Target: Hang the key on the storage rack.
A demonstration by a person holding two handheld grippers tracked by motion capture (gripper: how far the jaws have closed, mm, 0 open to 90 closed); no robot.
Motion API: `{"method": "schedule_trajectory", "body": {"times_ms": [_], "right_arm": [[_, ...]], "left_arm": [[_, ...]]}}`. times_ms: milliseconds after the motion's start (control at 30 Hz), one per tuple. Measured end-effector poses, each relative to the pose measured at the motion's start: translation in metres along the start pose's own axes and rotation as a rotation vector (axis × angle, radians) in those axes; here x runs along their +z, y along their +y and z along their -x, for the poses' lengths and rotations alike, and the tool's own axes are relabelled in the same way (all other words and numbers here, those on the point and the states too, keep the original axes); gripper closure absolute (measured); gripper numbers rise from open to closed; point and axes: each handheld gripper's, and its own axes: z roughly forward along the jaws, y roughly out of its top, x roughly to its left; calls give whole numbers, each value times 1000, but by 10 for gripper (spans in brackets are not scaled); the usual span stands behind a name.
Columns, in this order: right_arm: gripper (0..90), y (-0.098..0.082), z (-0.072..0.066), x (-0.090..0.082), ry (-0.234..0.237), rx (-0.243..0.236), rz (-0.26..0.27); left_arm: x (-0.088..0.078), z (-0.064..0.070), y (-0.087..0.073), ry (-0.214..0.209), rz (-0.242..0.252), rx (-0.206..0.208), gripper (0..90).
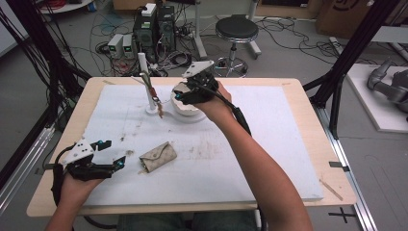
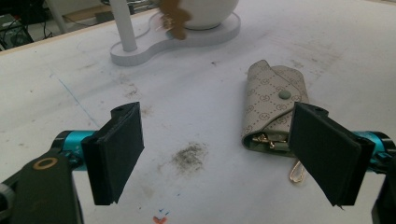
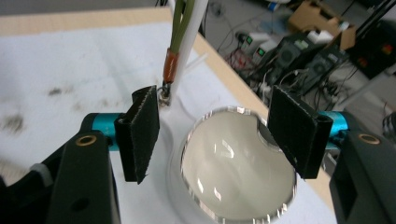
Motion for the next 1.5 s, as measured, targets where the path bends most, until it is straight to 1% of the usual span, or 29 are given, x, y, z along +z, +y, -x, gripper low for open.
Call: {"method": "schedule_trajectory", "body": {"times_ms": [33, 67, 133, 200, 333, 367, 433, 467, 567, 633, 767, 833, 900, 967, 1033, 1167, 1267, 1400, 1433, 1500], "right_arm": [[352, -2, 1, -3, -1, -2, -4], [351, -7, 2, -7, -10, -10, 21], [337, -15, 3, -15, -13, 4, 34], [321, -24, 5, -22, -15, 22, 21], [308, -45, 8, -38, -23, 52, 37], [301, -48, 9, -40, -25, 60, 30], [299, -61, 12, -51, -37, 76, 50], [289, -67, 13, -57, -43, 95, 48], [285, -82, 15, -70, -60, 115, 65], [281, -91, 16, -77, -70, 131, 63], [275, -114, 15, -96, -94, 156, 71], [275, -126, 14, -105, -106, 166, 78], [274, -138, 13, -113, -122, 186, 78], [266, -149, 14, -121, -138, 199, 80], [261, -162, 14, -128, -151, 224, 80], [258, -179, 11, -137, -166, 258, 89], [254, -190, 7, -142, -164, 279, 98], [245, -203, 2, -143, -163, 297, 105], [237, -206, 1, -143, -156, 301, 103], [219, -214, -1, -143, -155, 318, 118]], "left_arm": [[1, 0, 0, -2, -1, 3, 183], [1, 0, 1, -4, 1, 3, 183], [3, 1, 2, -9, 0, 5, 183], [6, 1, 3, -17, -1, 4, 183], [11, 2, 5, -29, 2, 8, 183], [13, 1, 6, -33, 2, 9, 183], [17, 2, 8, -41, 5, 6, 183], [18, 1, 8, -43, 5, 8, 183], [25, 1, 12, -55, 14, 0, 183], [31, 0, 14, -64, 21, -4, 183], [42, 1, 18, -83, 11, 3, 183], [44, 2, 18, -88, 7, 8, 183], [44, 3, 19, -92, 9, 9, 183], [44, 2, 19, -89, 12, 5, 183], [44, 1, 18, -85, 14, 3, 183], [43, 2, 18, -83, 15, -2, 183], [43, 3, 18, -82, 15, 1, 183], [41, 3, 18, -84, 14, 2, 183], [41, 3, 17, -81, 14, 0, 183], [39, 3, 17, -78, 18, -2, 183]]}}
